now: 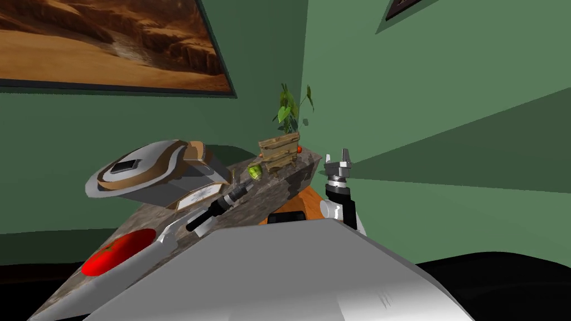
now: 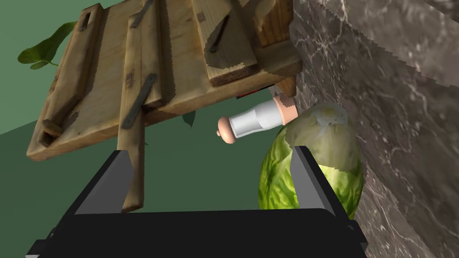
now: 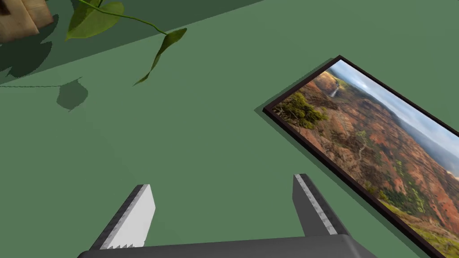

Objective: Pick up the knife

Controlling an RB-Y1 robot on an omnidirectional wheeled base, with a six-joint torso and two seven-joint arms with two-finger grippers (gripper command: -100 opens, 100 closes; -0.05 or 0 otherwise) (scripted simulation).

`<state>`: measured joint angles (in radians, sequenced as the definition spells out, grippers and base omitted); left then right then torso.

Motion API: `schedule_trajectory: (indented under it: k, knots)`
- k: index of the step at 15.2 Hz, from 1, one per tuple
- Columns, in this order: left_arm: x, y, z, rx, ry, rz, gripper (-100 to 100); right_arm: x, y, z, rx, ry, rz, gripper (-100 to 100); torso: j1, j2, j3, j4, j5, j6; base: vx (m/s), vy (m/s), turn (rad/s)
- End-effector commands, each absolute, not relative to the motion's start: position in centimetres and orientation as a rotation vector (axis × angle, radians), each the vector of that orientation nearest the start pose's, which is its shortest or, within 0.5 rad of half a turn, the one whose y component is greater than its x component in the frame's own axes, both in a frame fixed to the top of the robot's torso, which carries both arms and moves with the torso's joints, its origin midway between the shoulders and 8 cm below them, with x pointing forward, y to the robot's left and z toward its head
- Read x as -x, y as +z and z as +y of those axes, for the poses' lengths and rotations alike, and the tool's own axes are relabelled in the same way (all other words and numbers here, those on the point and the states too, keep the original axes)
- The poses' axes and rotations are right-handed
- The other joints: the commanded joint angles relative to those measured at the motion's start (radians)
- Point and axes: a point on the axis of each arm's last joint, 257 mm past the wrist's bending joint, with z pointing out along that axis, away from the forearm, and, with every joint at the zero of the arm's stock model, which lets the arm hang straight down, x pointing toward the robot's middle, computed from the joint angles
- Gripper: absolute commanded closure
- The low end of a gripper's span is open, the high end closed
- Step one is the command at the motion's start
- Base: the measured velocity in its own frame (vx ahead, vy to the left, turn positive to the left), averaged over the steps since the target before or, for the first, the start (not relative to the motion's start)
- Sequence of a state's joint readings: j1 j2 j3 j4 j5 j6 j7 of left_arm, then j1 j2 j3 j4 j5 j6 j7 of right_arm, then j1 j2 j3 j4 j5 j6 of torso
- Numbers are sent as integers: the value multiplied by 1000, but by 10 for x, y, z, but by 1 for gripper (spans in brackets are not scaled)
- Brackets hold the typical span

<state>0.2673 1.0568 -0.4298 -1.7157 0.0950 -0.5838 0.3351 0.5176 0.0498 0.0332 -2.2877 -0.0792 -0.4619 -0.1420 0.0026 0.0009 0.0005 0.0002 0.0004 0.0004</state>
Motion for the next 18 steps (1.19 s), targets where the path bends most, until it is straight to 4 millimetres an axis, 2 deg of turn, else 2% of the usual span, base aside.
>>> schedule_trajectory:
  k: [1,2,3,4,5,6,7,10,11,12,13,14,15,16,17,18]
  knots:
    - [-374,-252,269,545,-1395,1876,-100,-347,15,-285,-835,1497,502,0,0,0,0,0,0,0,-38,30,-287]
    - [-374,-253,278,535,-1366,1897,-100,-347,15,-285,-835,1497,502,0,0,0,0,0,0,0,-34,31,-223]
    - [-374,-253,279,533,-1364,1900,-100,-347,15,-285,-835,1497,502,0,1,0,0,0,0,0,-22,22,-34]
    - [-371,-264,295,563,-1335,1944,-100,-347,15,-285,-836,1497,502,0,0,0,0,0,0,-1,-23,15,-151]
    - [-371,-264,299,558,-1322,1953,-100,-347,15,-285,-835,1497,502,0,0,0,0,0,0,0,-24,15,-207]
    - [-369,-275,315,597,-1294,1989,-100,-347,15,-285,-836,1497,502,0,0,0,0,0,0,0,-27,18,-246]
    - [-369,-273,320,586,-1277,2002,-100,-347,15,-285,-835,1497,502,0,0,0,0,0,0,0,-29,20,-204]
    - [-361,-288,355,651,-1209,2075,-100,-347,15,-285,-835,1497,502,0,0,0,0,0,0,0,-32,20,-219]
    - [-361,-287,366,644,-1177,2090,-100,-347,15,-285,-835,1497,502,0,0,0,0,0,0,0,-28,24,-202]
    - [-361,-287,366,644,-1177,2090,-100,-347,15,-285,-835,1497,502,0,0,0,0,0,0,0,-17,19,-71]
    - [-357,-293,388,677,-1128,2126,-100,-347,15,-285,-836,1497,502,0,0,-1,0,0,0,-1,-16,11,-147]
    - [-357,-292,389,676,-1124,2127,-100,-347,15,-285,-836,1497,502,0,0,-1,0,0,0,0,-17,13,-183]
    - [-352,-297,411,711,-1076,2158,-100,-347,15,-285,-836,1497,502,0,0,-1,-1,0,0,0,-22,14,-252]
    - [-352,-296,412,707,-1070,2161,-100,-347,15,-285,-835,1497,502,0,0,-1,-1,0,0,0,-25,19,-199]
    - [-346,-299,434,741,-1019,2189,-100,-347,15,-285,-836,1497,502,0,0,-1,0,0,0,0,-26,19,-206]
    - [-346,-299,435,740,-1016,2191,-100,-347,15,-285,-835,1497,502,0,0,-1,0,0,0,0,-27,19,-171]
